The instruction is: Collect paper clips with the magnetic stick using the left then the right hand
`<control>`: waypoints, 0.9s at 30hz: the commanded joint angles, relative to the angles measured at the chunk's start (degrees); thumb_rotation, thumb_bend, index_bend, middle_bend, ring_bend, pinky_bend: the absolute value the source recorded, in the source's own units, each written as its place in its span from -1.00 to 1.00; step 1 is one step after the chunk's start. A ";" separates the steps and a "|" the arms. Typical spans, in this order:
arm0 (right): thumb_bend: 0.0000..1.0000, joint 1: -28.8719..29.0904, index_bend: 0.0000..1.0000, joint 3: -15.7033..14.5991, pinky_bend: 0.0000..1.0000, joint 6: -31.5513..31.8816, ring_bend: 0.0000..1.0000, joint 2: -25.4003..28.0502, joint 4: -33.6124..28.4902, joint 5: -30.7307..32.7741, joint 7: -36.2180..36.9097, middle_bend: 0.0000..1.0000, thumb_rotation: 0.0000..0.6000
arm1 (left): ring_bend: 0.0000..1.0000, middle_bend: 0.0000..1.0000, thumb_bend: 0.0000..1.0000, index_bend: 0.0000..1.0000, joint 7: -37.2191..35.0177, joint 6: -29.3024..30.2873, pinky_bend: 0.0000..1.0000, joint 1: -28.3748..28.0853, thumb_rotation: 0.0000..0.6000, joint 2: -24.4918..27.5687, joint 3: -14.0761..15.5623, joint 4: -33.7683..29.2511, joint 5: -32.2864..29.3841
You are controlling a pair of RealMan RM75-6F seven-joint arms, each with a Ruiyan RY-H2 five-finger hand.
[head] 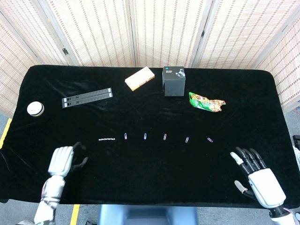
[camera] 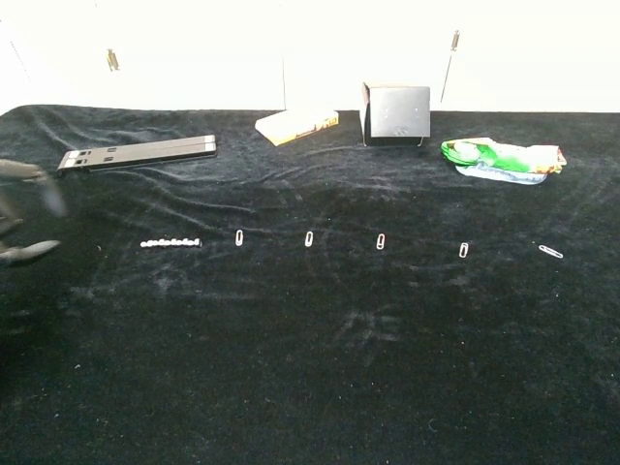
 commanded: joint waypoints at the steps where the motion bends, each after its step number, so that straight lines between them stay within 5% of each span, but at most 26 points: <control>1: -0.42 0.64 -1.00 0.39 -1.00 -1.00 -1.00 0.48 -0.03 1.17 1.12 -1.00 1.00 | 1.00 1.00 -0.20 -0.05 4.62 -4.60 1.00 -5.54 1.00 -3.40 -4.08 2.26 -7.50; 13: -0.42 1.20 -1.00 1.03 -1.00 -1.92 -1.00 1.34 0.03 3.96 3.72 -1.00 1.00 | 1.00 1.00 -0.15 -0.10 6.11 -10.61 1.00 -13.80 1.00 -7.83 -5.37 11.59 -16.49; 27: -0.42 0.99 -1.00 1.47 -1.00 -1.99 -1.00 1.42 -0.10 5.82 3.69 -1.00 1.00 | 1.00 1.00 -0.18 -0.05 4.63 -9.63 1.00 -17.61 1.00 -12.65 -3.53 22.91 -15.80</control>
